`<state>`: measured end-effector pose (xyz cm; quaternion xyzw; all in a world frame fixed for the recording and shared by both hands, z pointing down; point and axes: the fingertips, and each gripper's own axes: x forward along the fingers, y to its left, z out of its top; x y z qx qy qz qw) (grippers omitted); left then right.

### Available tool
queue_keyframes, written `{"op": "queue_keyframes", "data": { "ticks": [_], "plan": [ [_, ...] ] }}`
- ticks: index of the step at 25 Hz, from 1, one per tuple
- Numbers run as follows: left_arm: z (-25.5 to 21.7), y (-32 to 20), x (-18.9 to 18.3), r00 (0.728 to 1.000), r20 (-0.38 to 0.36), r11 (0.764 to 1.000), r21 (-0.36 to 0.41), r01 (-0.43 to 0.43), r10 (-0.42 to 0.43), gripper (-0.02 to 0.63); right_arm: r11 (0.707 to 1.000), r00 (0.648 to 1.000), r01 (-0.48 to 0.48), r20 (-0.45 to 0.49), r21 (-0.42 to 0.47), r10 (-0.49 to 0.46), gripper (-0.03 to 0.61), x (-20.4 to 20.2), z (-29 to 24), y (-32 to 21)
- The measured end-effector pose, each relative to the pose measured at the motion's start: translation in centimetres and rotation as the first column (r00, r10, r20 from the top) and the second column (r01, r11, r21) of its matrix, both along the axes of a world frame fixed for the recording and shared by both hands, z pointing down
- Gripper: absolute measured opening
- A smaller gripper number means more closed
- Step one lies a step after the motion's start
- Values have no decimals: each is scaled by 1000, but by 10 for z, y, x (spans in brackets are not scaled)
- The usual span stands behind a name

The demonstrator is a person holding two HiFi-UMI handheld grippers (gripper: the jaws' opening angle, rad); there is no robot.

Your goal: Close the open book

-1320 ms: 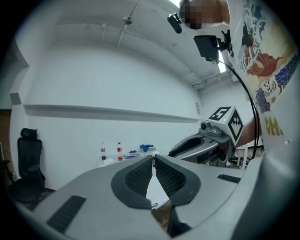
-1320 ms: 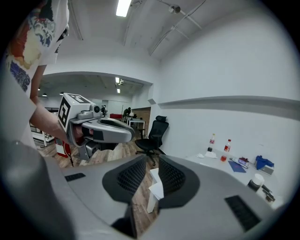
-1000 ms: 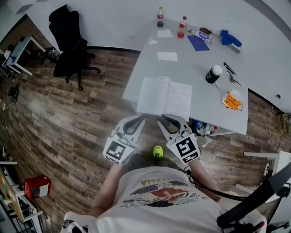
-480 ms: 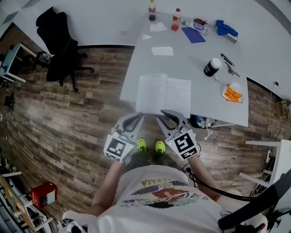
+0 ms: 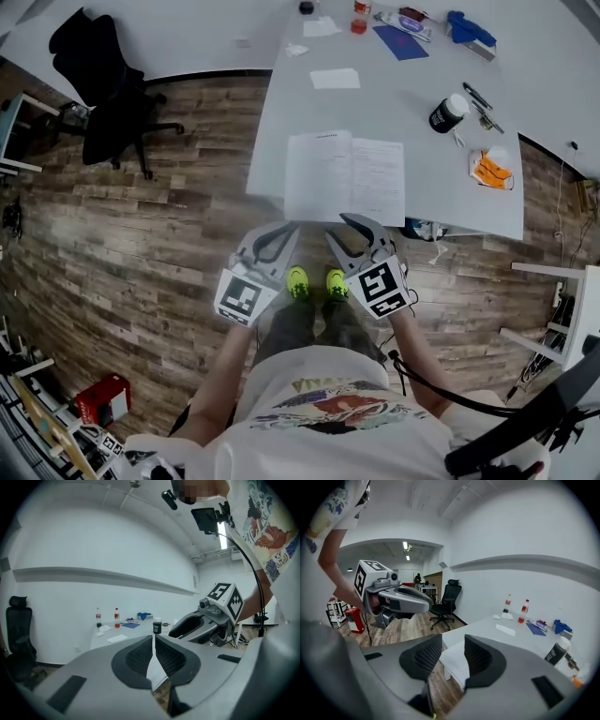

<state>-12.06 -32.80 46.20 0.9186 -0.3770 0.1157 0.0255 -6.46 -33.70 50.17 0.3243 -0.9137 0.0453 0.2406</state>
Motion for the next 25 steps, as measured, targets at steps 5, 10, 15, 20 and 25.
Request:
{"op": "queue_keyframes", "data": {
  "ticks": [5,10,15,20,25],
  "plan": [
    [34,-11,-6,1000,10,999,-32,-3,4,14,1000,1000,8,-28,-20,-8,137,-10,31,-8],
    [67,-27,-12,1000,19,999,-38,1,0,14,1000,1000,8,-24,-28,-8,137,-21,56,-21],
    [91,-41,-12,1000,24,1000,-10,-6,7,14,999,998,19,-65,-36,-21,137,-28,82,-29],
    [119,-50,-12,1000,8,1000,-24,8,-7,14,998,987,36,-157,-58,-45,137,-29,121,-31],
    [146,-52,-12,1000,18,999,-36,3,-3,14,997,976,28,-215,-70,-42,137,-26,150,-34]
  ]
}}
